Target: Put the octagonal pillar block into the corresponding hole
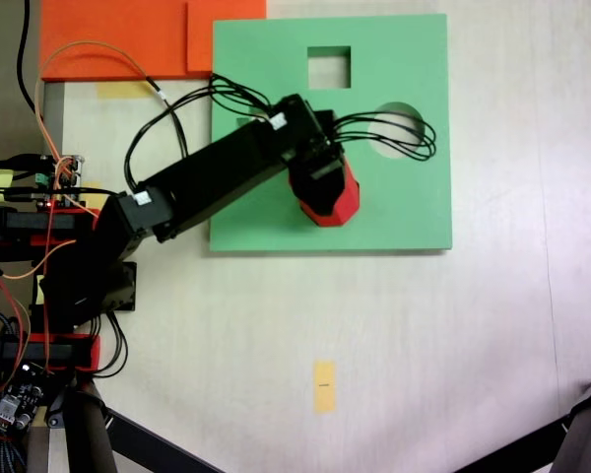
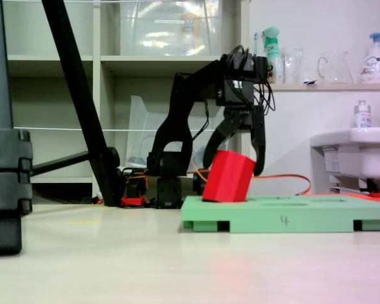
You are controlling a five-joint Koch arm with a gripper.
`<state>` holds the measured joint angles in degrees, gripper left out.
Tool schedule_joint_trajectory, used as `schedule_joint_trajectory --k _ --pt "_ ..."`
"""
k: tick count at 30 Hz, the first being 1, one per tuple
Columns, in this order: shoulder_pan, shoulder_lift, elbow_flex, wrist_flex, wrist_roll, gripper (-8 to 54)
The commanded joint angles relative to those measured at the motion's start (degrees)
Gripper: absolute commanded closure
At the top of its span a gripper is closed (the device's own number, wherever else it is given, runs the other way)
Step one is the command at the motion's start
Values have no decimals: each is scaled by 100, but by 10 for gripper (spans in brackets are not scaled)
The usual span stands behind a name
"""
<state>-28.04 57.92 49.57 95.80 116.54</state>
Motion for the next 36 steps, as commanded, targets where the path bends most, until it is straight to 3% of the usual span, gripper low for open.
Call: schedule_joint_trajectory --k 1,11,14,18,20,21,36 --pt "-97 97 88 369 44 247" --pt "-176 -44 202 404 -369 233" --pt "-176 18 202 404 -369 174" --pt "-167 105 193 396 -369 54" --pt "-167 105 193 404 -360 -53" --pt "-158 105 202 404 -360 -66" --pt "141 571 229 527 -457 -66"
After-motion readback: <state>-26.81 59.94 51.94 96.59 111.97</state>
